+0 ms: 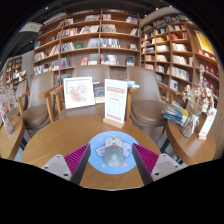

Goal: Arrange mouse

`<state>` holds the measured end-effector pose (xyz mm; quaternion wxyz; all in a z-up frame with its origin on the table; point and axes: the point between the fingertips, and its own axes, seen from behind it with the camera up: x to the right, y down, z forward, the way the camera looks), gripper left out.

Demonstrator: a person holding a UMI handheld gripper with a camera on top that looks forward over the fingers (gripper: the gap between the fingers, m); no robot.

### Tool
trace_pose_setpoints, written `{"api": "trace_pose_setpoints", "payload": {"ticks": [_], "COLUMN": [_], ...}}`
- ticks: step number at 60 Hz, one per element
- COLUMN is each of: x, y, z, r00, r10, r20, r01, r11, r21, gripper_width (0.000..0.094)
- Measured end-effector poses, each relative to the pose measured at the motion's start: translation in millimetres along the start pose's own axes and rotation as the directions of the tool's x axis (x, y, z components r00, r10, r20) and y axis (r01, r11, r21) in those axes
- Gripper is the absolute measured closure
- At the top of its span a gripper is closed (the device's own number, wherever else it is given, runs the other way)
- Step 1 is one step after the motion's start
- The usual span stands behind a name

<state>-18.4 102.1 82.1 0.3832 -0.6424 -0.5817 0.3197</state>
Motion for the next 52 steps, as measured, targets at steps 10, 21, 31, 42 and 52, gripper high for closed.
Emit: {"api": "trace_pose_setpoints", "payload": {"ticks": [10, 21, 31, 42, 52], "x": [-11, -16, 1, 3, 11], "y": [2, 30, 70, 100, 92], "z": [-110, -206, -257, -279, -285], "r00": [1.000, 0.999, 1.000, 0.999, 1.000], "r10": [0.009, 0.011, 0.001, 0.002, -0.027], "r20": [0.001, 0.038, 0.017, 0.040, 0.015], "r01": [-0.009, -0.013, -0.002, -0.003, 0.026], "r11": [0.999, 0.998, 0.998, 1.000, 0.998], "r21": [0.049, 0.061, 0.055, 0.025, 0.058], "gripper_width": [0.0080, 0.0087, 0.0080, 0.0083, 0.0083]}}
